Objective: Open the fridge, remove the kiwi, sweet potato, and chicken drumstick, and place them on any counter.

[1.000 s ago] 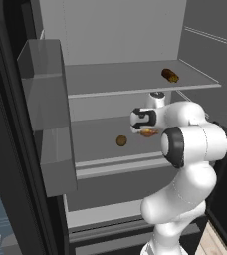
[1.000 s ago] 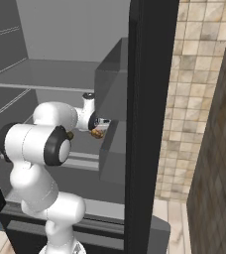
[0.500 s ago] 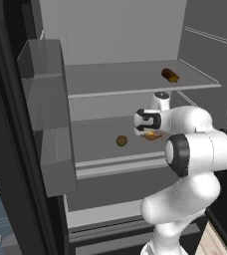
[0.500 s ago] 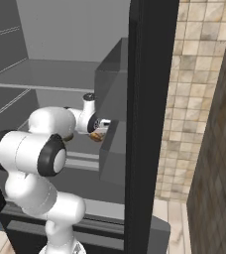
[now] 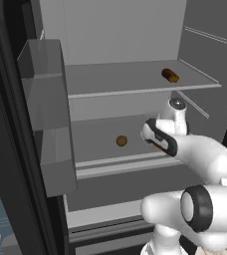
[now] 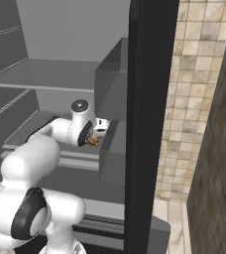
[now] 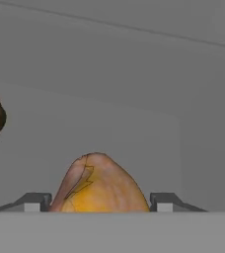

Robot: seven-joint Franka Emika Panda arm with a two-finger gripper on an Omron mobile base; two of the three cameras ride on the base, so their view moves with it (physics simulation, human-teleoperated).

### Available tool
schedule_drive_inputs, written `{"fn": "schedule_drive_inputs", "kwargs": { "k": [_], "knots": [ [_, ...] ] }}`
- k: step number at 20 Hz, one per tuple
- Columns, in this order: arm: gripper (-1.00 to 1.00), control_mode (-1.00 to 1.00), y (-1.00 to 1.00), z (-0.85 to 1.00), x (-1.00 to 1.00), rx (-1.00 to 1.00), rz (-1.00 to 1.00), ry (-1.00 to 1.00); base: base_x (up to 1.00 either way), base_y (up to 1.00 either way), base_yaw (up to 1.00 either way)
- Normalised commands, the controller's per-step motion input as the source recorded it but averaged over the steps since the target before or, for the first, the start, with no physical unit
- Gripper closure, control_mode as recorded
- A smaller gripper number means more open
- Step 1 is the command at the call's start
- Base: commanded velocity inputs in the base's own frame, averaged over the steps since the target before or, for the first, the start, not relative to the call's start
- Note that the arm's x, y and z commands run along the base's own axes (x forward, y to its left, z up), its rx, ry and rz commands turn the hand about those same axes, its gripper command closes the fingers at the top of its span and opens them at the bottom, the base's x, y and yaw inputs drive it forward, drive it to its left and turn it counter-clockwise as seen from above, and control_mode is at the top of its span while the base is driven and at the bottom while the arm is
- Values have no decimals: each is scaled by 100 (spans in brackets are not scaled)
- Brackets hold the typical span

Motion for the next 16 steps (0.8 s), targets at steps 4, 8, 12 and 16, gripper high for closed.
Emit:
{"fn": "schedule_drive_inputs", "kwargs": {
  "k": [4,8,12,16],
  "knots": [
    [100,-100,0,70,-96,0,1,-24,0,0,0],
    [100,-100,0,85,-100,0,5,-20,0,0,0],
    [100,-100,0,96,-100,0,9,-15,0,0,0],
    [100,-100,0,100,-97,0,11,-7,0,0,0]
  ]
}}
